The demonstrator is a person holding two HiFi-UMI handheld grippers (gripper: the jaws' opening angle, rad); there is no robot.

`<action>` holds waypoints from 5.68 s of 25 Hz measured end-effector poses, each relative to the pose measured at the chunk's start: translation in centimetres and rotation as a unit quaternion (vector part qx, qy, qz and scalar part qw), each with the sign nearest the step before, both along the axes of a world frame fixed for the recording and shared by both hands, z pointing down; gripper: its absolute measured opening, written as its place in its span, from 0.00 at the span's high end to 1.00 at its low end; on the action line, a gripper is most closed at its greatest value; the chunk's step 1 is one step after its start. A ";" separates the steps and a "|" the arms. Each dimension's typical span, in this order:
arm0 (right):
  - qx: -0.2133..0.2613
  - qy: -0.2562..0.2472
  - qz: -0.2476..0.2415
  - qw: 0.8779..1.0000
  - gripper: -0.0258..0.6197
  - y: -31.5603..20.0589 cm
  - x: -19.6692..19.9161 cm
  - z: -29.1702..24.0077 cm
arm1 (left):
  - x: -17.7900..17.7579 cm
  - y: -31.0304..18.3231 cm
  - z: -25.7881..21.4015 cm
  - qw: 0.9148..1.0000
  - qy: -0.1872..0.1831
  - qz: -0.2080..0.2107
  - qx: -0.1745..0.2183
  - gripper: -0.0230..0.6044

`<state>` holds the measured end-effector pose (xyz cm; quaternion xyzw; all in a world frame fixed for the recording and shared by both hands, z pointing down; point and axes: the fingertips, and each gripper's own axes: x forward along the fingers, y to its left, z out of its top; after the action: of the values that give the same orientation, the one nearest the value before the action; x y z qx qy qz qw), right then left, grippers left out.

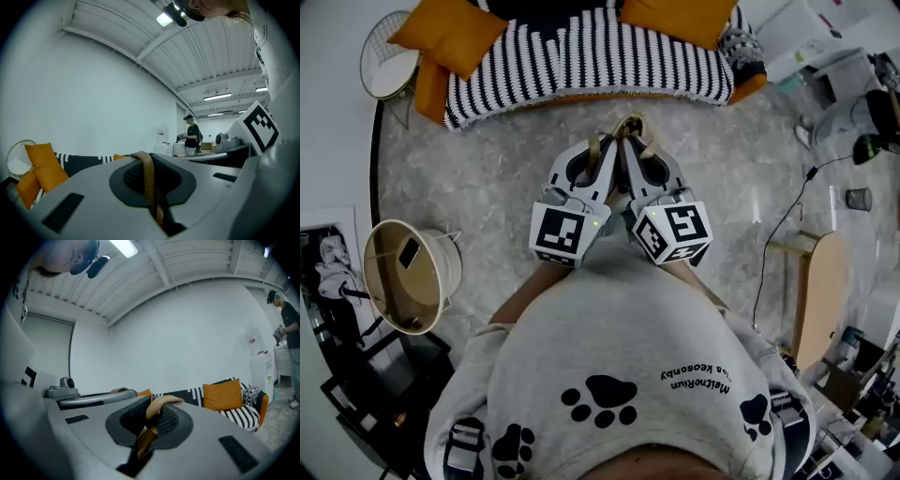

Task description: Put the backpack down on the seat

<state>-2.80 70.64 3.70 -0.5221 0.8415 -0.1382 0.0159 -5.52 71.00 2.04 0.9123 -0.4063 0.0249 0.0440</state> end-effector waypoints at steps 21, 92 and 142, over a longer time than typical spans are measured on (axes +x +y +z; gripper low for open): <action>0.003 -0.006 -0.132 0.991 0.91 -22.7 8.6 -1.4 | 8.3 -21.2 -0.8 0.990 0.000 -0.141 -0.007 0.93; -0.086 -0.034 -0.013 0.996 0.91 -63.9 3.2 5.4 | 3.2 -64.0 5.5 0.997 -0.016 0.036 -0.071 0.93; -0.171 0.010 -0.128 0.977 0.91 -77.0 5.2 29.8 | 5.6 -77.8 28.5 0.988 0.002 -0.031 -0.154 0.93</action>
<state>2.43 -6.41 33.51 -0.4068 0.8651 -0.2758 -0.0997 0.09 -6.78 30.58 0.8819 -0.4252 0.0840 0.1853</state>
